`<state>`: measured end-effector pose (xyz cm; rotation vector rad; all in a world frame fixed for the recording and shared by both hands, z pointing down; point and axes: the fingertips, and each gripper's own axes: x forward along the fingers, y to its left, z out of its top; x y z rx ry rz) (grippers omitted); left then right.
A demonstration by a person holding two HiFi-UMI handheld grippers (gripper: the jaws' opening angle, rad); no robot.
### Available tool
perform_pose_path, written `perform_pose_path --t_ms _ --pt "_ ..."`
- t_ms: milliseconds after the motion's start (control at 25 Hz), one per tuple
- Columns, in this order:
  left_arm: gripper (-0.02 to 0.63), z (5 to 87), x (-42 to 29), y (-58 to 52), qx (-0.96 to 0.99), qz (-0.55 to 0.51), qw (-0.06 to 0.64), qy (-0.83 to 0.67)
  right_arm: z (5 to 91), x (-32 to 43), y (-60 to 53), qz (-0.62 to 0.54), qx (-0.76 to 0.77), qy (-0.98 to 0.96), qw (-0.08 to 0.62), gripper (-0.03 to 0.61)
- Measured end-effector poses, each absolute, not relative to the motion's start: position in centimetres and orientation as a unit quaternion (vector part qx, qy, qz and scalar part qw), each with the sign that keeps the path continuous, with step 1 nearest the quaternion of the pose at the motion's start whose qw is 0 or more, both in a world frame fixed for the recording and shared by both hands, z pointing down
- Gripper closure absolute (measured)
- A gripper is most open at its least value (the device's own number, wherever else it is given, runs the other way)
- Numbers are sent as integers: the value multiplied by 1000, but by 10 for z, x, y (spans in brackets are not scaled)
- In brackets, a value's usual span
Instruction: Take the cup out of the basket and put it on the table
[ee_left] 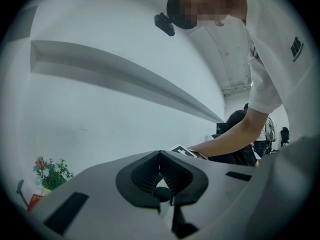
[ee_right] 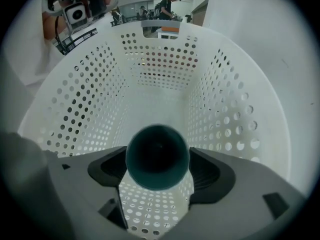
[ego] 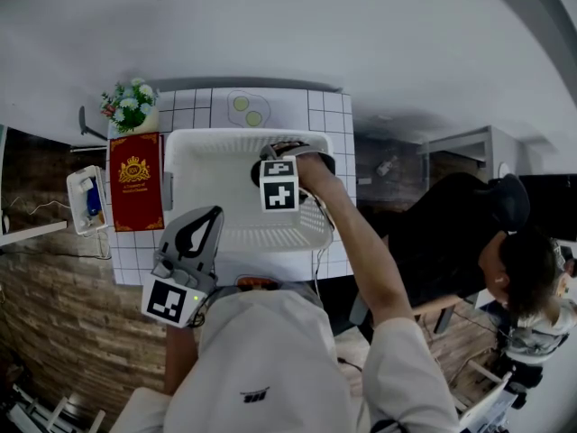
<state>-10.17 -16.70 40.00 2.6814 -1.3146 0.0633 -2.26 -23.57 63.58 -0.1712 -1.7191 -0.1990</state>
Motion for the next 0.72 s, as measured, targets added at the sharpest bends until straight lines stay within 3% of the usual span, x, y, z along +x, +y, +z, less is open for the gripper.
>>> perform_pose_path --t_ms 720 --pt "603 393 -96 -153 905 23 66 -421 579 -21 -222 -71 -51 -777 624 198"
